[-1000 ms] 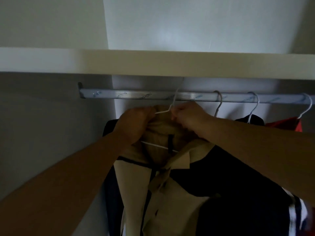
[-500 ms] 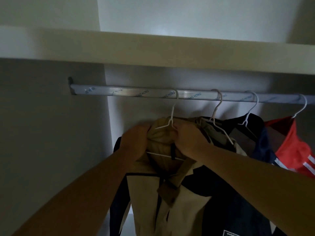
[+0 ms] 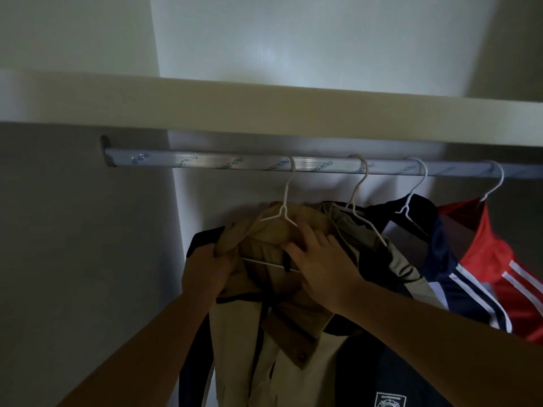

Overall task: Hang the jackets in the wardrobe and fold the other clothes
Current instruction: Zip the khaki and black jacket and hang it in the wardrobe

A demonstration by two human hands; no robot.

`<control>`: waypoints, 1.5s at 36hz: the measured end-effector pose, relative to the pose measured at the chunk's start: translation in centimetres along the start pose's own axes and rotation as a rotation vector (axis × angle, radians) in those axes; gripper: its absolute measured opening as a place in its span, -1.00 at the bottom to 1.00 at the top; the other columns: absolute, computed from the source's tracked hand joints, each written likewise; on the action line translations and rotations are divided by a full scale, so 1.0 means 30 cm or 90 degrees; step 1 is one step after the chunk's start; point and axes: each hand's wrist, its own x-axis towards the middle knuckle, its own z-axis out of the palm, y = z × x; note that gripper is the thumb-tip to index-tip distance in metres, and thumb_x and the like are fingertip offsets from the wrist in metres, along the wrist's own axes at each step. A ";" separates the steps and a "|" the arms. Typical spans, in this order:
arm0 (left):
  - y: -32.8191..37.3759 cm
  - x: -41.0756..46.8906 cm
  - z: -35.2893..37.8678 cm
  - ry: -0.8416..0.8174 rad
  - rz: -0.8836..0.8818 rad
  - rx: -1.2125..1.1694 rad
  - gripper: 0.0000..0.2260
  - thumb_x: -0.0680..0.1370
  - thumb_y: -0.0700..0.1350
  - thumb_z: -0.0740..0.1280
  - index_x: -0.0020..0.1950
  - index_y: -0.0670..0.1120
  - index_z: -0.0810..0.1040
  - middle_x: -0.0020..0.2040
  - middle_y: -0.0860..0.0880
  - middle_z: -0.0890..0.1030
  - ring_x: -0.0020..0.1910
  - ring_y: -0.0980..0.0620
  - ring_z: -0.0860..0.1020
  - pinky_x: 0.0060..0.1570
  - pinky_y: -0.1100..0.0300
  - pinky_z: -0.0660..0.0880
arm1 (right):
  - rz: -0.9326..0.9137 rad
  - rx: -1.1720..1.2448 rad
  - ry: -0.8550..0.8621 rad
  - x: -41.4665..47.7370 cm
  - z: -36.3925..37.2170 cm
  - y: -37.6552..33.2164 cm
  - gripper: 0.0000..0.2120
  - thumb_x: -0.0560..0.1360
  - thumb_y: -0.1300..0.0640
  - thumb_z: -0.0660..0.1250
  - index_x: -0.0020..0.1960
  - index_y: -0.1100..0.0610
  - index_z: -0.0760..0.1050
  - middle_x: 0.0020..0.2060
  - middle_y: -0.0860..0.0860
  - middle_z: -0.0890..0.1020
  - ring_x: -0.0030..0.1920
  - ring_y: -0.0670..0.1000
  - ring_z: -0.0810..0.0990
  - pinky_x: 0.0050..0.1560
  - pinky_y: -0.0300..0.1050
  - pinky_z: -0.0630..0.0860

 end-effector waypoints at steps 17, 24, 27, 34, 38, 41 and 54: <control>-0.014 -0.045 0.032 -0.075 -0.253 -0.387 -0.67 0.47 -0.26 0.43 0.19 -0.28 0.46 -0.09 -0.16 0.54 -0.21 -0.10 0.57 -0.23 0.06 0.61 | -0.070 -0.160 0.024 -0.049 0.041 0.009 -0.42 0.32 0.12 0.50 0.32 0.02 0.45 0.52 0.22 0.03 0.51 0.28 -0.02 0.41 0.34 -0.07; 0.021 -0.049 0.006 -0.068 -0.290 -0.510 -0.92 0.57 -0.24 0.29 -0.13 -0.18 0.48 -0.21 -0.16 0.57 -0.50 0.00 0.60 -0.57 0.27 0.51 | -0.254 -0.055 -0.077 -0.053 0.129 -0.133 -0.75 0.52 0.16 0.20 0.18 0.12 0.47 0.09 0.09 0.53 0.11 0.12 0.49 0.07 0.00 0.37; 0.038 -0.054 -0.008 -0.091 -0.278 -0.529 -0.89 0.58 -0.27 0.25 -0.14 -0.21 0.49 -0.29 -0.16 0.62 -0.42 -0.03 0.62 -0.53 0.24 0.54 | -0.190 -0.030 -0.117 -0.025 0.178 -0.192 -0.68 0.59 0.16 0.11 0.33 0.13 0.37 0.21 0.18 0.43 0.18 0.19 0.41 0.17 0.09 0.32; 0.066 -0.066 -0.028 -0.126 -0.270 -0.574 -0.89 0.58 -0.31 0.22 -0.14 -0.22 0.48 -0.50 -0.10 0.61 -0.52 0.01 0.61 -0.56 0.25 0.52 | -0.145 -0.020 -0.120 0.051 0.205 -0.272 -0.67 0.59 0.26 0.12 0.34 0.20 0.34 0.17 0.20 0.48 0.10 0.19 0.52 -0.06 0.01 0.42; 0.067 -0.063 -0.035 -0.134 -0.278 -0.566 -0.88 0.58 -0.32 0.21 -0.15 -0.22 0.46 -0.51 -0.12 0.60 -0.53 0.01 0.61 -0.57 0.25 0.52 | -0.123 -0.024 -0.183 0.106 0.189 -0.299 -0.73 0.60 0.25 0.15 0.29 0.19 0.39 0.17 0.17 0.50 0.13 0.15 0.53 -0.11 -0.03 0.39; 0.049 -0.056 -0.044 -0.136 -0.277 -0.577 -0.86 0.58 -0.31 0.21 -0.16 -0.20 0.46 -0.51 -0.12 0.61 -0.52 0.01 0.61 -0.55 0.24 0.53 | -0.133 -0.032 -0.179 0.112 0.182 -0.304 -0.70 0.58 0.26 0.19 0.29 0.13 0.39 0.11 0.11 0.54 0.08 0.12 0.55 -0.17 -0.04 0.36; -0.159 -0.118 -0.055 -0.063 -0.247 -0.577 -0.66 0.64 0.09 0.11 -0.08 -0.13 0.51 -0.44 -0.07 0.58 -0.46 -0.01 0.56 -0.45 0.18 0.54 | -0.285 0.138 -0.056 0.029 0.178 -0.209 -0.80 0.60 0.00 0.17 0.16 0.00 0.48 0.02 0.00 0.55 -0.09 0.06 0.59 -0.20 -0.08 0.44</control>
